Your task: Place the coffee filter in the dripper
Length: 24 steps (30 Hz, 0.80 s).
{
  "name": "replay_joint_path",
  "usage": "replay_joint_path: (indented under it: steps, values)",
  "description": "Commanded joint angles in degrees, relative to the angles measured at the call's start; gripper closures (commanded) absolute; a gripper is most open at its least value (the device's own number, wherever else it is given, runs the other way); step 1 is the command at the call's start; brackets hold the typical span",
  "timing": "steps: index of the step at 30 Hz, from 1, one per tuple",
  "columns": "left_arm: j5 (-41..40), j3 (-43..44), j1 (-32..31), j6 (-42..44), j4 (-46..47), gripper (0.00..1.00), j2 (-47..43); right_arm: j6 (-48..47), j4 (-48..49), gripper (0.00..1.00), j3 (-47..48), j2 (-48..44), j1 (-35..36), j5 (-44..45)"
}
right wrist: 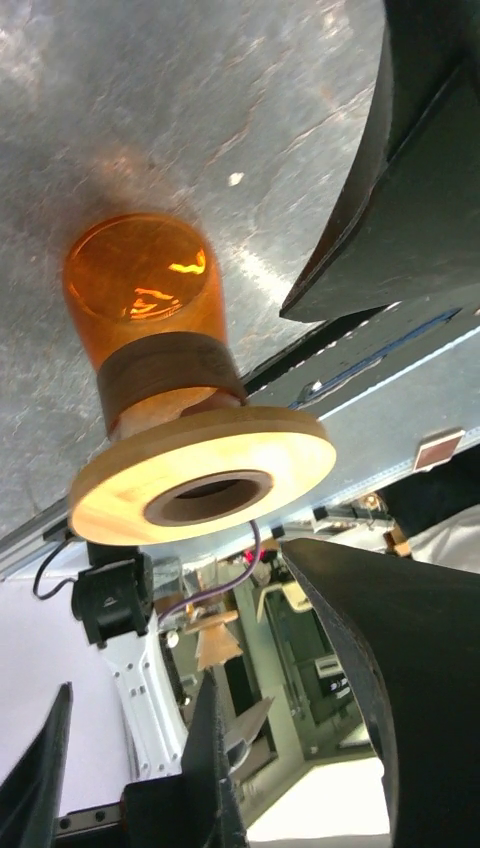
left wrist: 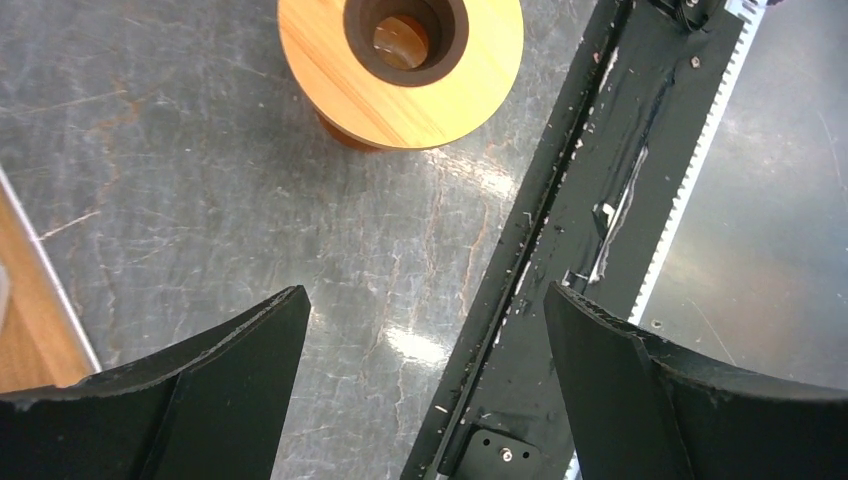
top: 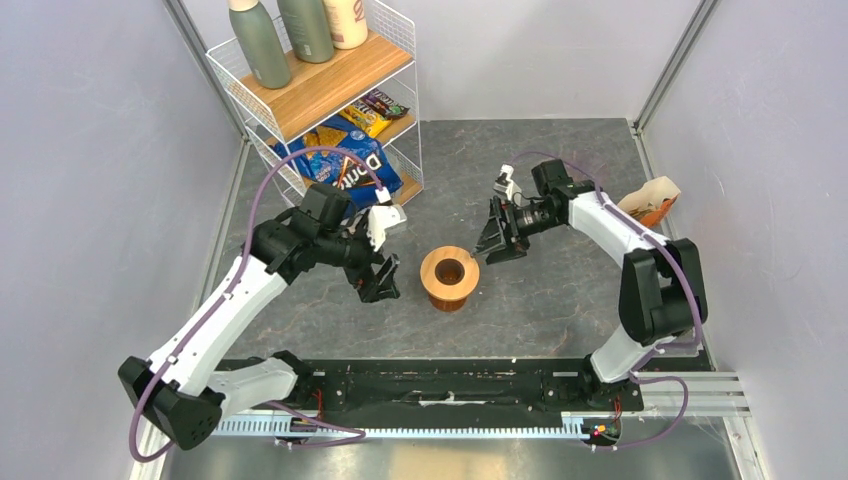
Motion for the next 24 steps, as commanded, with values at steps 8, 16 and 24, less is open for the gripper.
replay_joint_path:
  steps: [8,16,24]
  values:
    - [-0.6,-2.7,-2.8,7.9,3.7,0.07,2.9,-32.9,-23.0,0.12,-1.7,-17.2,-1.7,11.8]
    - [3.3,-13.5,-3.3,16.4,17.3,0.06,0.2,-46.6,-11.7,0.06,-8.8,-23.1,1.9,17.5]
    - [4.7,-16.8,-3.3,22.4,24.5,0.06,4.5,-53.0,-2.6,0.05,-10.6,-19.8,6.0,17.6]
